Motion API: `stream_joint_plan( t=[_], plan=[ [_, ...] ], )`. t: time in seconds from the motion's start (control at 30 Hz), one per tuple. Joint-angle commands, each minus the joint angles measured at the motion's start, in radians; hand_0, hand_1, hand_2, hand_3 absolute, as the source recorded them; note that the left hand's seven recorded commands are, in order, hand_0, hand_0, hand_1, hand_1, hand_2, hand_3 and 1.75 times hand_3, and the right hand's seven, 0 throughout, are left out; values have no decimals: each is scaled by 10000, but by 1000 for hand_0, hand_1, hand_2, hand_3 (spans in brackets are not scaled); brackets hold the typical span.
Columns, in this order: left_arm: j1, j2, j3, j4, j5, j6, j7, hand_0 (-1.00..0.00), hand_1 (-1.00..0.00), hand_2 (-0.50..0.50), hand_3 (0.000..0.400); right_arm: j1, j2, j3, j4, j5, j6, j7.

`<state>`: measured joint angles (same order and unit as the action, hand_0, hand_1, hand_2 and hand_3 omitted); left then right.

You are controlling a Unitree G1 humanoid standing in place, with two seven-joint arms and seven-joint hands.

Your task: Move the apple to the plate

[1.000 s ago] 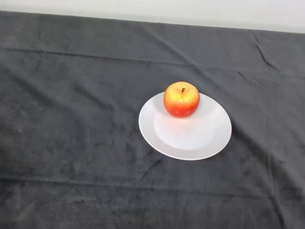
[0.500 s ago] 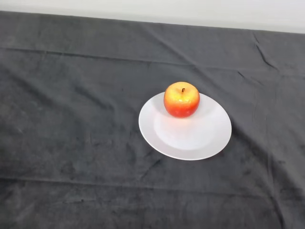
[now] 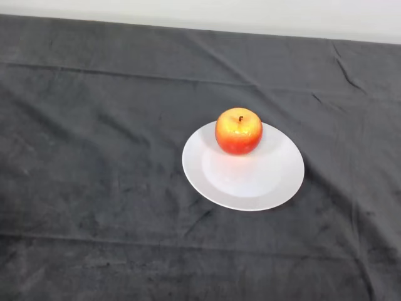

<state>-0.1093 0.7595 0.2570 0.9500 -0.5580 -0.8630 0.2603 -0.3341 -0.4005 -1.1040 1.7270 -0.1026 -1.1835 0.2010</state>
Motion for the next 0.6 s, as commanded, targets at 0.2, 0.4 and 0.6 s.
stream_joint_plan(
  t=[0.2,0.4,0.6],
  plan=[
    [-467,-111,682,239,283,6,-194,0,0,0,0,1797,1632,-65,1159,-13,714,-62],
    [-507,-225,806,177,506,13,-153,0,0,0,0,1798,1632,-64,1158,-13,715,-61],
    [-494,-296,968,129,631,38,-231,0,0,0,0,1798,1632,-63,1157,-13,715,-62]
  ],
)
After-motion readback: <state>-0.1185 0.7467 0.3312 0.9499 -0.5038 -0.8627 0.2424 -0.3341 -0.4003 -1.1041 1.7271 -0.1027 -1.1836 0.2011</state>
